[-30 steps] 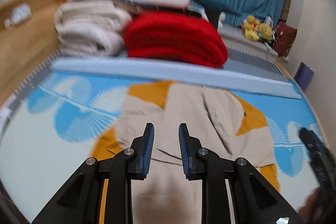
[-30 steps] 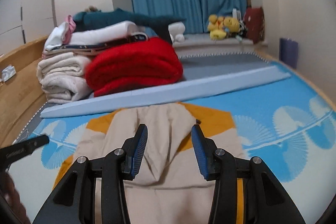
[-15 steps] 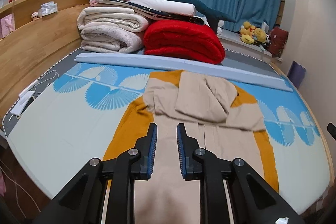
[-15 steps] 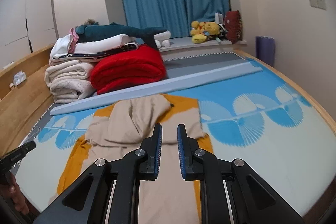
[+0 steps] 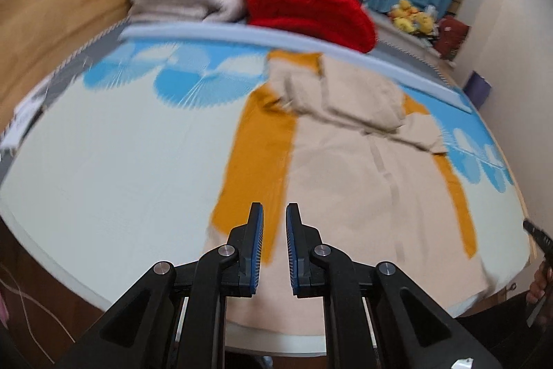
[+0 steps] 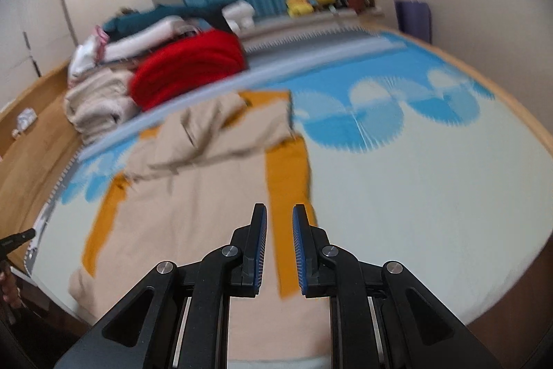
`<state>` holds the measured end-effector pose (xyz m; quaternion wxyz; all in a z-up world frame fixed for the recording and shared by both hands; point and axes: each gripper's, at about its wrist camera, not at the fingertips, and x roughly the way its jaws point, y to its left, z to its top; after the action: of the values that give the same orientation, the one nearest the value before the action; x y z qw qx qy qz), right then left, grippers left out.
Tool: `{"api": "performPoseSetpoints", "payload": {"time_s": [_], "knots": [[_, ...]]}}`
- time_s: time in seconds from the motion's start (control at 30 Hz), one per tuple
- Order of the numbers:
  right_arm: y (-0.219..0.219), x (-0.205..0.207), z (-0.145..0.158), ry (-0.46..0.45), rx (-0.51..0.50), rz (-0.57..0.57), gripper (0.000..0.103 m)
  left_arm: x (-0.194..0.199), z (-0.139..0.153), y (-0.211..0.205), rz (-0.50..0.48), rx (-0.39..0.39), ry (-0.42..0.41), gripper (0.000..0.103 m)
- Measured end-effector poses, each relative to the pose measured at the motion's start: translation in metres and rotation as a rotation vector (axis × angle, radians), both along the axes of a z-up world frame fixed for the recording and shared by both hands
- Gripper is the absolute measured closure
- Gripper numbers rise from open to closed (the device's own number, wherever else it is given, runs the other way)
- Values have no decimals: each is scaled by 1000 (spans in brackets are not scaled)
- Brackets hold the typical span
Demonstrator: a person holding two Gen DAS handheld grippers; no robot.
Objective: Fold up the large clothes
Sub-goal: 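Move both tools to the jacket hem and grasp the hem corners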
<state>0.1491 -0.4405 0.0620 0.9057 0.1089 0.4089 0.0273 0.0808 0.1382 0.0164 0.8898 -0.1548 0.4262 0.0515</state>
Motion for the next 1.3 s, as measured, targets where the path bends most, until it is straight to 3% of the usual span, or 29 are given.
{"api": "performPoseSetpoints", "payload": {"time_s": [0.07,0.13,0.23,0.3,0.43,0.6,0.67,0.7,0.73,0.8,1.0,1.17,1.3], "knots": [[-4,9,-26,112,11,-23,86,3,-34,30,111,-126,79,96],[-7,13,-43,158,43,-26,86,8,-51,48,169,-194,127,95],[-10,22,-68,237,48,-36,83,15,-71,61,234,-188,192,95],[-10,27,-88,317,77,-32,70,21,-87,63,225,-217,253,91],[-1,32,-122,448,48,-22,60,32,-111,60,197,-200,357,79],[-8,32,-163,600,49,-87,59,34,-130,55,165,-197,440,83],[-6,31,-165,596,46,-90,60,32,-130,54,155,-197,444,95],[-2,30,-163,585,43,-70,79,30,-128,54,152,-191,439,96],[1,30,-162,580,50,-51,90,27,-125,53,148,-183,430,98],[8,29,-154,543,46,-16,100,24,-118,53,142,-197,403,100],[-23,18,-110,440,140,-90,102,1,-79,36,79,-265,279,101],[-33,11,-91,462,39,-118,102,-22,-92,9,38,-272,379,100],[-43,8,-105,524,35,-157,100,-19,-102,10,87,-258,422,93]]}}
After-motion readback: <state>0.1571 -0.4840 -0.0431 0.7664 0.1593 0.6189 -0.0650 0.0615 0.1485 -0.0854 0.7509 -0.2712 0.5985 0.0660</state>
